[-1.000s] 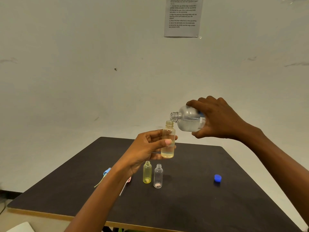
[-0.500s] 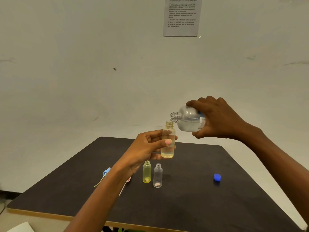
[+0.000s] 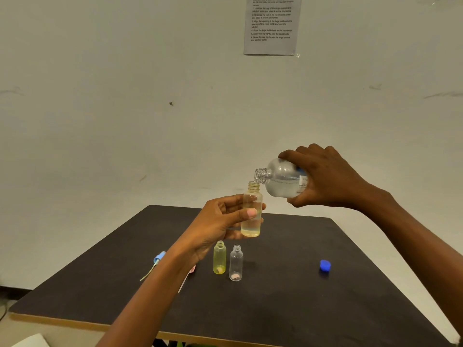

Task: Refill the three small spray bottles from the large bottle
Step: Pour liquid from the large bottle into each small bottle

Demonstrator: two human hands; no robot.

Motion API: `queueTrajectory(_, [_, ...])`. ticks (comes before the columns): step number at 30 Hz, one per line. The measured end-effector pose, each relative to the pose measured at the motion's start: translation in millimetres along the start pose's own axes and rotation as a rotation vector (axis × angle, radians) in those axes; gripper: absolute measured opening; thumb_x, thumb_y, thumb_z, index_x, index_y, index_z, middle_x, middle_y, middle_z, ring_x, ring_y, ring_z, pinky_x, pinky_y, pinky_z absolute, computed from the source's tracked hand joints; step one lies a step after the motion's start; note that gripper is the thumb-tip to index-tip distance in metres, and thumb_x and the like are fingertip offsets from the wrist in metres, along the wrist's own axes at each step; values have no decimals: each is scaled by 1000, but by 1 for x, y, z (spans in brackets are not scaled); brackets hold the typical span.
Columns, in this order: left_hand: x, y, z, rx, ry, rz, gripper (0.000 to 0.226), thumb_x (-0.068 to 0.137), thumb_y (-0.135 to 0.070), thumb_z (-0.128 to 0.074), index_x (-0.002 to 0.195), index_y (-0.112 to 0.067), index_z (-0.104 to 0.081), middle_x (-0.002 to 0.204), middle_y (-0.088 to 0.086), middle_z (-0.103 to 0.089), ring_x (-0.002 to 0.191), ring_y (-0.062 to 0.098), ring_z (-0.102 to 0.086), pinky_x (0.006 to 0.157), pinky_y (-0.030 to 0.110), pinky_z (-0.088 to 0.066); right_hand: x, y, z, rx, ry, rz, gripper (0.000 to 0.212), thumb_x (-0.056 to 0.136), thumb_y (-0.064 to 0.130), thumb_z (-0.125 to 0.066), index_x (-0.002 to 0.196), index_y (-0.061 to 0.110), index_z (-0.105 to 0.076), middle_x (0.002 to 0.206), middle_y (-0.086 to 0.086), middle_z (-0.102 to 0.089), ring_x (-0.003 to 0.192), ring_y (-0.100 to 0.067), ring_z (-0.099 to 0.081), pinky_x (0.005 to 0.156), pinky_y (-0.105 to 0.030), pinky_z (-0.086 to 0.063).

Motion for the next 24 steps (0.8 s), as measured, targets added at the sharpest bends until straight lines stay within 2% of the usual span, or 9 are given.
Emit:
queueTrajectory(9, [-1, 0, -1, -22, 7, 3, 26, 84, -13, -62, 108, -22, -64, 105, -3, -73, 94, 17, -71, 67, 26, -58, -1, 1, 0, -8, 11, 1, 77, 52, 53, -58, 122, 25, -47, 92, 4, -53, 80, -16, -39, 70, -30, -25])
queueTrajectory(16, [-1, 0, 0, -12, 7, 3, 31, 84, -14, -63, 114, -19, -63, 109, 0, -72, 98, 19, -70, 76, 32, -59, 0, 1, 2, -13, 5, 2, 75, 52, 52, -59, 120, 25, -48, 87, 9, -45, 79, -17, -40, 70, -30, -25])
queueTrajectory(24, [0, 0, 0, -10, 3, 3, 31, 84, -14, -63, 114, -19, -63, 108, -1, -72, 98, 19, -70, 75, 32, -59, 0, 1, 1, -3, 8, 3, 75, 52, 53, -59, 121, 25, -48, 88, 8, -46, 79, -16, -38, 71, -30, -24])
Point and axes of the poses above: each hand's wrist, its own x-axis towards the middle knuckle, its own z-axis out of the back of the hand, y = z × x, the point moved 7 cm from there along x, towards the middle knuckle
